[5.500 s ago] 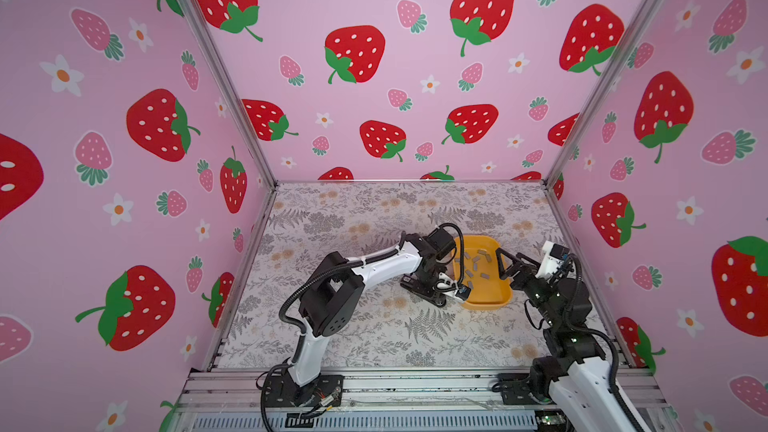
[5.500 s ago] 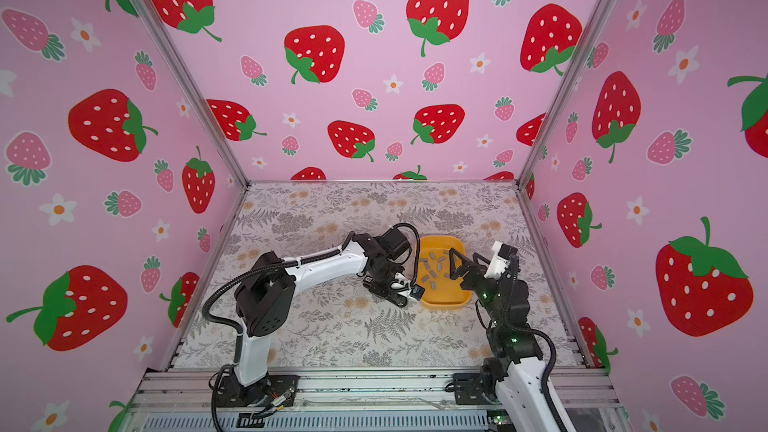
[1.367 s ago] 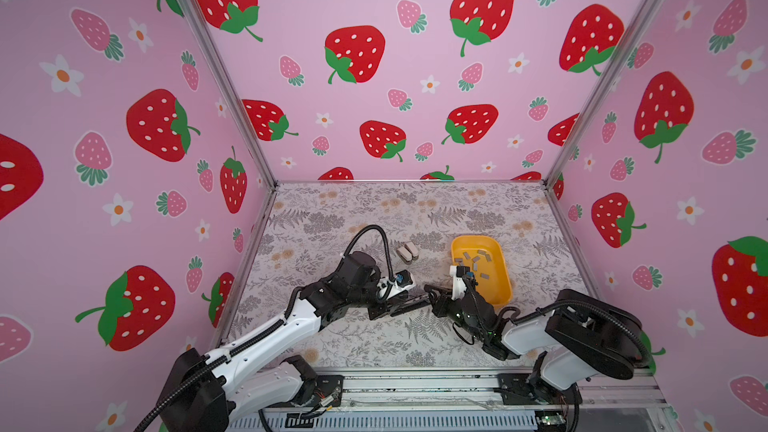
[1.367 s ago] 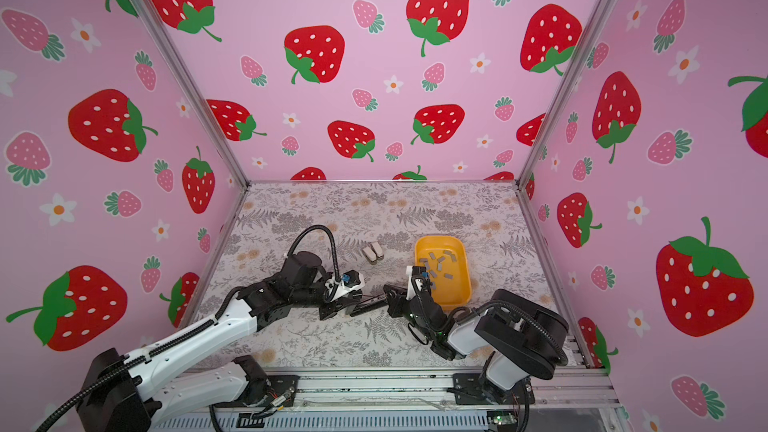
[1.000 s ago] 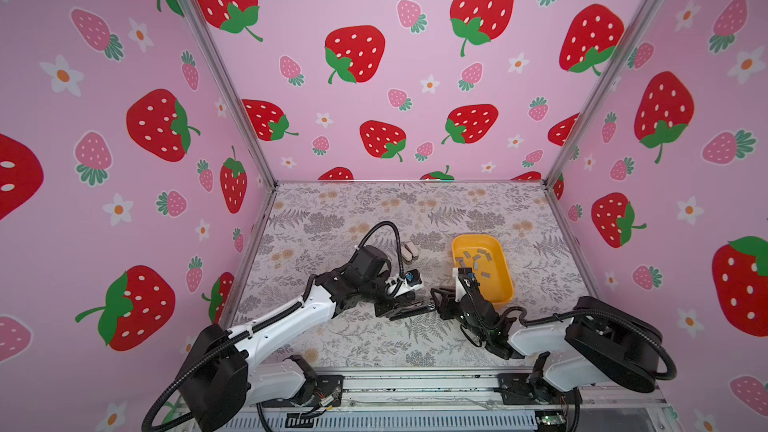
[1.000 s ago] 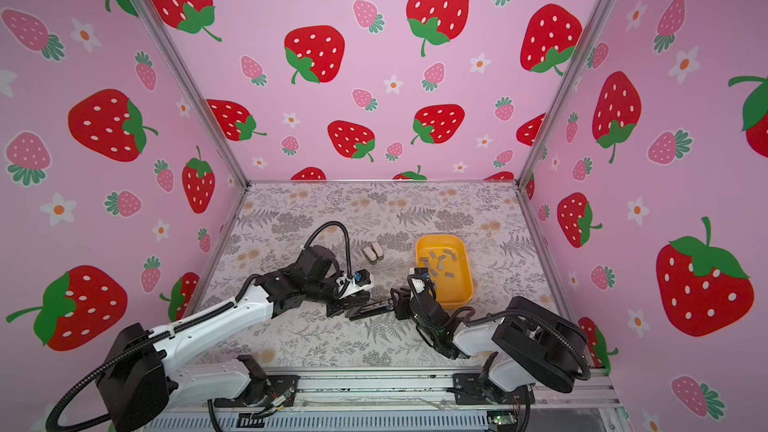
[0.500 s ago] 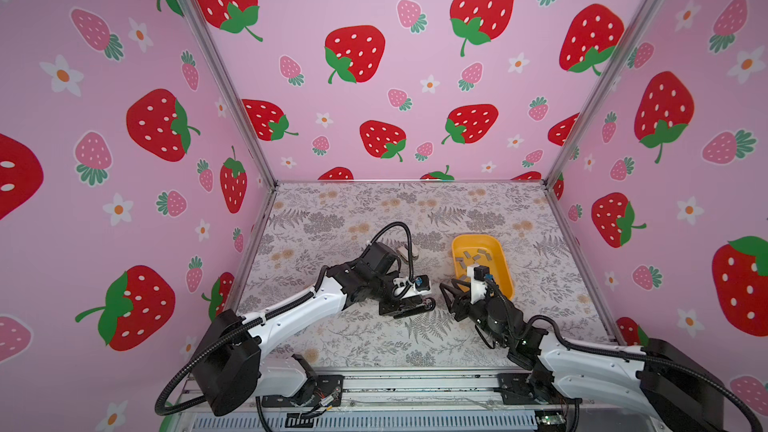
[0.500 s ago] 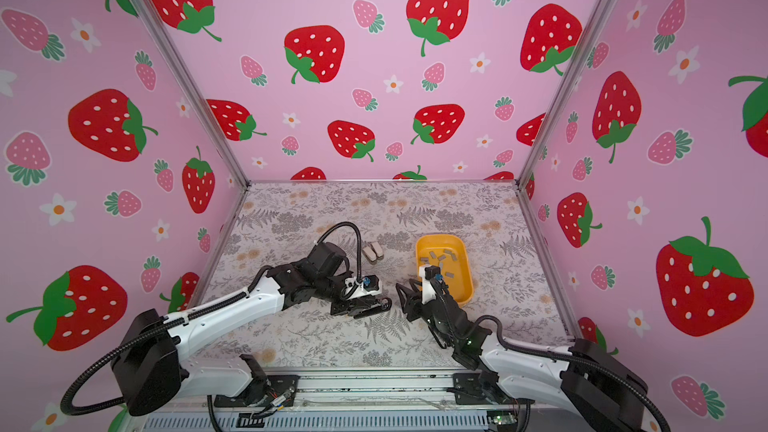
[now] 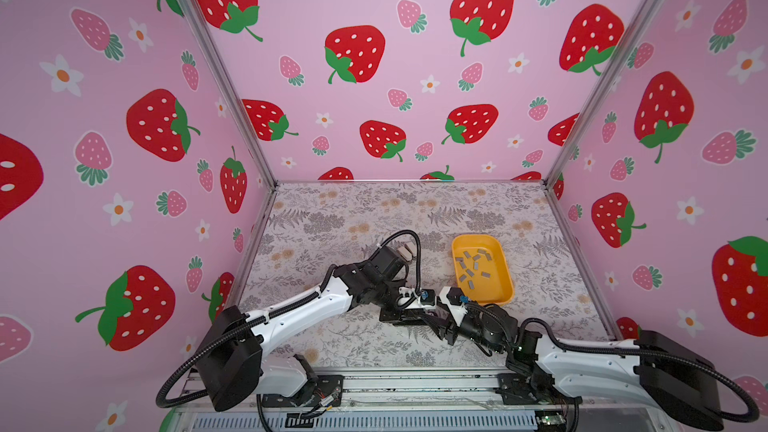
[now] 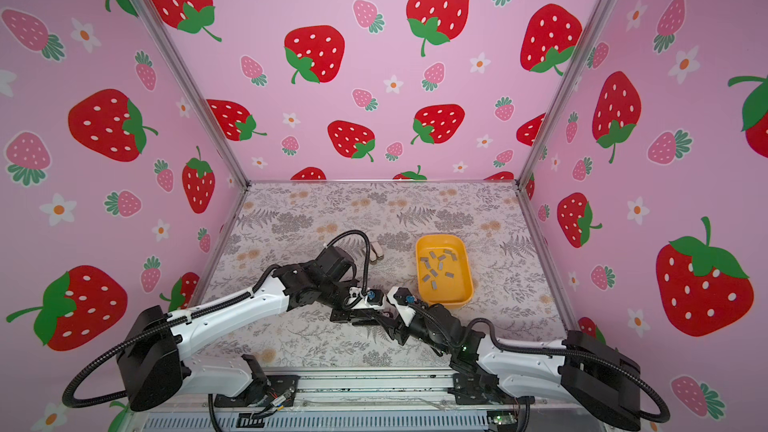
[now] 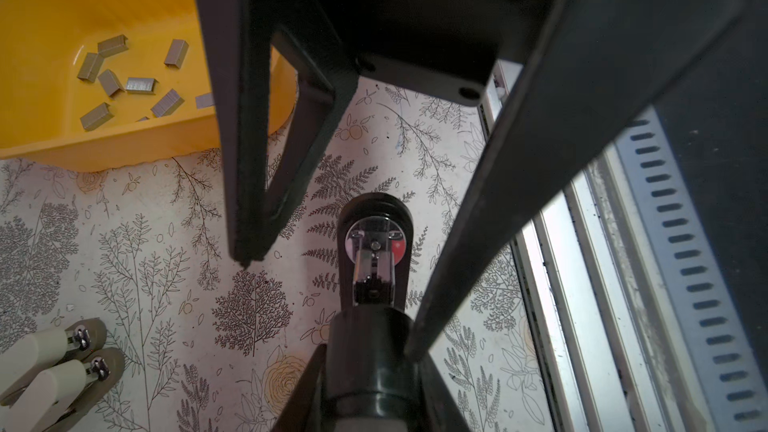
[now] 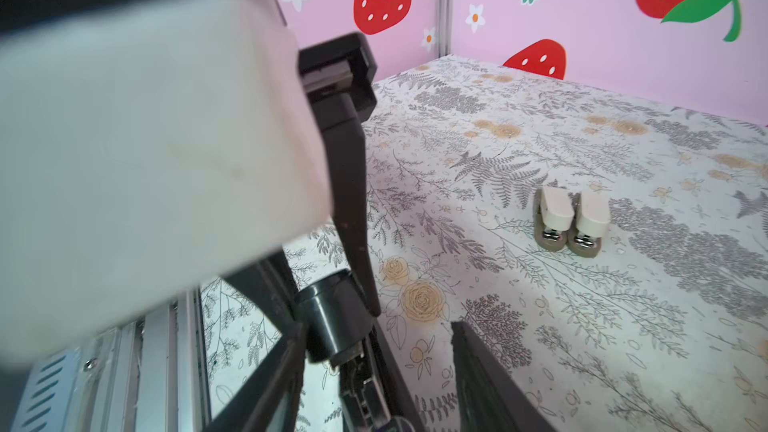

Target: Load the staples into the stapler

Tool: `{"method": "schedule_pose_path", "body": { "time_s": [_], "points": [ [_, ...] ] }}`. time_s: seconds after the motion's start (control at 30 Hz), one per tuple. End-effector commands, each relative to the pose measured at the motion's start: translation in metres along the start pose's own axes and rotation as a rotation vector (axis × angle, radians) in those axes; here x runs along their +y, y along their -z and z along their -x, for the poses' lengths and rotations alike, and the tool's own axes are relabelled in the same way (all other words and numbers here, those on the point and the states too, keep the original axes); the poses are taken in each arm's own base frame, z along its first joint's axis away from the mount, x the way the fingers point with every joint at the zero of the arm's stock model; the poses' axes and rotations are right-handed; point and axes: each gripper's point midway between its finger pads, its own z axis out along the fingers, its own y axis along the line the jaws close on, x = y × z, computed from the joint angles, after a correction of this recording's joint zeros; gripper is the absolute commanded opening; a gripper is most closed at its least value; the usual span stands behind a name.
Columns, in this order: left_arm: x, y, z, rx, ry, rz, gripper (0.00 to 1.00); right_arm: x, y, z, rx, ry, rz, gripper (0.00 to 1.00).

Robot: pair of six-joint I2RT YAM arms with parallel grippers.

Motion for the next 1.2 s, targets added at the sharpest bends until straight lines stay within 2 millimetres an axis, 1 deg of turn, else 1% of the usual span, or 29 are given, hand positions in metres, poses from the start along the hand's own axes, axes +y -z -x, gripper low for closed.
{"method": "schedule_pose_path", "body": {
  "time_s": [0.0,0.2,0.3,0.37,0.47,0.7,0.83,0.87,0.97,1.17],
  "points": [
    [-0.003,0.011,0.02,-0.054,-0.066,-0.022,0.0,0.008,-0.003,0.005,-0.018,0.042,0.032,0.56],
    [-0.008,0.014,0.023,-0.072,-0.087,-0.03,0.0,0.013,0.0,-0.008,0.003,0.051,0.062,0.52],
    [-0.008,0.016,0.025,-0.081,-0.095,-0.027,0.0,0.013,-0.002,-0.015,0.022,0.045,0.06,0.46],
    [-0.008,0.017,0.026,-0.083,-0.1,-0.021,0.0,0.014,-0.003,-0.02,0.035,0.04,0.067,0.44],
    [-0.008,0.02,0.027,-0.083,-0.107,-0.016,0.0,0.015,-0.002,-0.029,0.049,0.03,0.075,0.43],
    [-0.008,0.026,0.032,-0.098,-0.128,-0.003,0.0,0.017,-0.002,-0.042,0.081,0.015,0.089,0.41],
    [-0.009,0.029,0.034,-0.11,-0.144,0.005,0.0,0.017,0.0,-0.044,0.077,0.013,0.09,0.4],
    [-0.01,0.03,0.035,-0.114,-0.149,0.006,0.0,0.017,0.0,-0.044,0.078,0.013,0.089,0.39],
    [-0.01,0.033,0.038,-0.128,-0.159,0.015,0.0,0.016,-0.003,-0.048,0.096,0.014,0.085,0.35],
    [-0.008,0.043,0.046,-0.154,-0.18,0.048,0.0,0.019,-0.013,-0.06,0.156,0.031,0.076,0.35]
  ]
}}
